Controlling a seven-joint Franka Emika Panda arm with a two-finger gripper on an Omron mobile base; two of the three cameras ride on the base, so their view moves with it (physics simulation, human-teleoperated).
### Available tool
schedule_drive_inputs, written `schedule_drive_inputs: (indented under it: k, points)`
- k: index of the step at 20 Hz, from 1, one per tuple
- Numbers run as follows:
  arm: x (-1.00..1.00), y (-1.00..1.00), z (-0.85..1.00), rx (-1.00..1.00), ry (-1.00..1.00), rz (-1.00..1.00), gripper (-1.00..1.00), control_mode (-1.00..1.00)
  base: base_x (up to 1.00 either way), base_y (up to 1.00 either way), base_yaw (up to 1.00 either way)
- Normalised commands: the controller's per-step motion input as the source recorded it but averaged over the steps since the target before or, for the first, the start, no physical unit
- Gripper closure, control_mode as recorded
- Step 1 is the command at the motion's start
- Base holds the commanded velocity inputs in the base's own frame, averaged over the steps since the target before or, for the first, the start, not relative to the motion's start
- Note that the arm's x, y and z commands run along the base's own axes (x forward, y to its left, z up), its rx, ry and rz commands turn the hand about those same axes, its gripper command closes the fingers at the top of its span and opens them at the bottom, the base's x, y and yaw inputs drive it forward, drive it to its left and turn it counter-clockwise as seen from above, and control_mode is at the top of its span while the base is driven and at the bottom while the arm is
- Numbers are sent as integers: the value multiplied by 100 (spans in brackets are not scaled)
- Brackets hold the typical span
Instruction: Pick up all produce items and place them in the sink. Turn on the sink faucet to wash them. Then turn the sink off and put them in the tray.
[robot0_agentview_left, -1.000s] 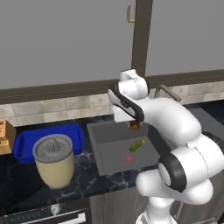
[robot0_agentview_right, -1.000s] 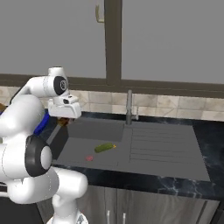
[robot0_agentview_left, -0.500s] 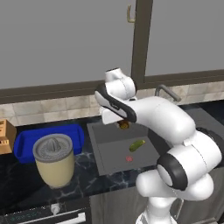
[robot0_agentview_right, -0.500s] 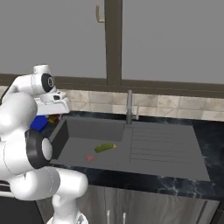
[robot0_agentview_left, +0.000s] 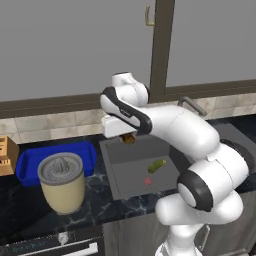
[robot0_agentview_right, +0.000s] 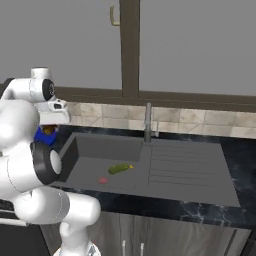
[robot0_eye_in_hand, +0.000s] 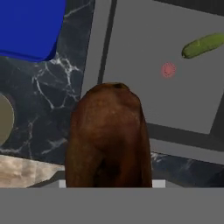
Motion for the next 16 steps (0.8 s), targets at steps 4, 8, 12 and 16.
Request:
schedule_drive_inputs:
  k: [4, 8, 12, 16]
  points:
    - [27, 50, 0, 10, 0, 11, 100, -100, 0, 0, 0]
    - [36, 52, 0, 6, 0, 8, 100, -100, 0, 0, 0]
    - [46, 55, -7, 4, 0, 6, 100, -100, 0, 0, 0]
    - [43, 49, -16, 3, 0, 4, 100, -100, 0, 0, 0]
